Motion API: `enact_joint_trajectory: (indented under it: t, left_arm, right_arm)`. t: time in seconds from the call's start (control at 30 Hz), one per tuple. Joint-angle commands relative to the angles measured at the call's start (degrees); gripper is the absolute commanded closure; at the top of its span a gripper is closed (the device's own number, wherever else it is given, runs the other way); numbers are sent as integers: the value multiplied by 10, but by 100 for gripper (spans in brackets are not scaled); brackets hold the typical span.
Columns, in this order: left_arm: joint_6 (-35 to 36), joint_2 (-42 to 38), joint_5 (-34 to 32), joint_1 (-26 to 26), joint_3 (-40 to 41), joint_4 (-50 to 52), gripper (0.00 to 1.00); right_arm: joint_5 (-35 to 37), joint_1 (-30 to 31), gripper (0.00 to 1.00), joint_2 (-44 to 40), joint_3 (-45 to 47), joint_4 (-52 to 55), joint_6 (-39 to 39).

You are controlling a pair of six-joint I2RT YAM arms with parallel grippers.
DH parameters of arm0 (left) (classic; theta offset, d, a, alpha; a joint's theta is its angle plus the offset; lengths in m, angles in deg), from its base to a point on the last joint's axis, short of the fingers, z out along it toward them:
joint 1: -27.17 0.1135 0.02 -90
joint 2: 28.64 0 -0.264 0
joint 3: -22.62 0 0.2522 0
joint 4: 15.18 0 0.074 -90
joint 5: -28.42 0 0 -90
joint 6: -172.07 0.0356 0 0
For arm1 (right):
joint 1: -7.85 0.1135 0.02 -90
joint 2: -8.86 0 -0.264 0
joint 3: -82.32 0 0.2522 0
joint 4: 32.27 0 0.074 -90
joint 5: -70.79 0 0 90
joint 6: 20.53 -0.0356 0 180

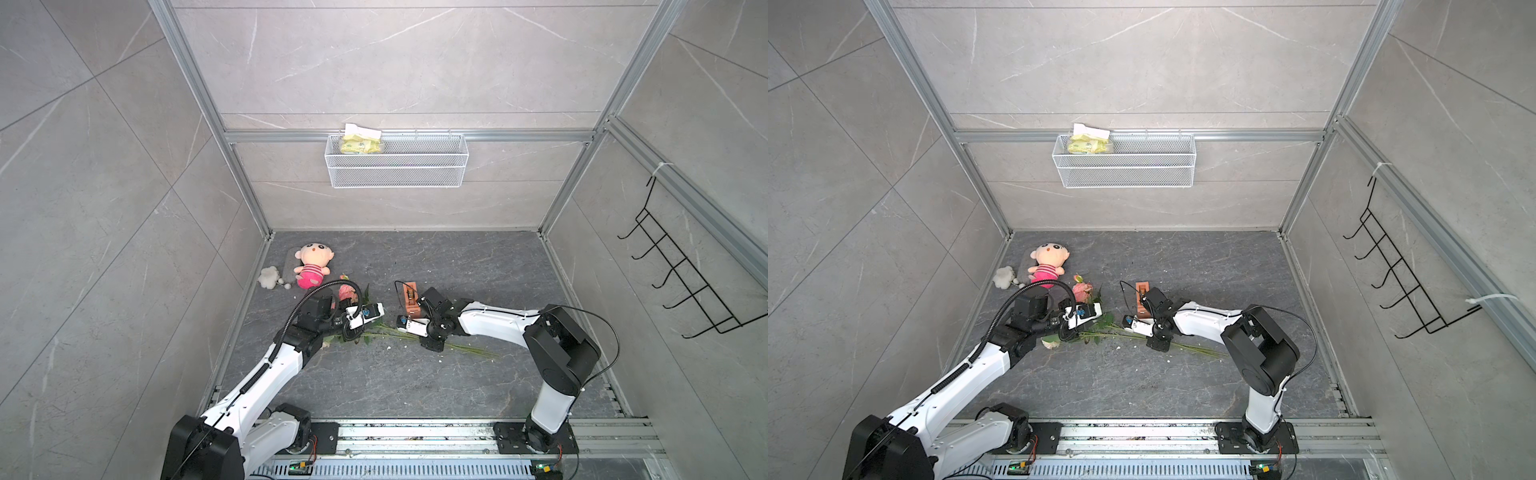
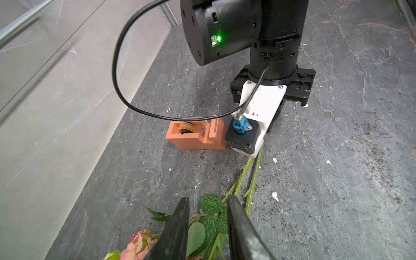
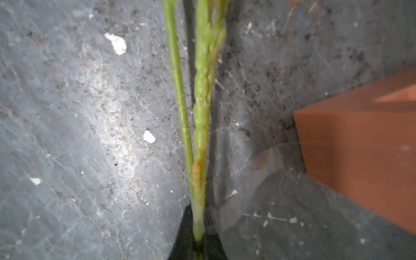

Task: Wrap bouquets with tape
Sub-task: Wrap the tape around the bouquet.

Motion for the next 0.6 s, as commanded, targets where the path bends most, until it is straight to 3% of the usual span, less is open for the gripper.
enact_joint_trajectory:
  t: [0.0, 0.4, 0.57]
  left_arm:
    - [-10, -1, 35, 4, -19, -10, 67]
    - [-38, 19, 28, 7, -58, 5, 69]
    - [-51, 50, 73, 7, -97, 58, 63]
  right_arm:
    - [27, 9, 100, -22, 25, -36, 30]
    - [79, 24, 100, -108, 99, -186, 125]
    - [104, 32, 100, -141, 140, -254, 168]
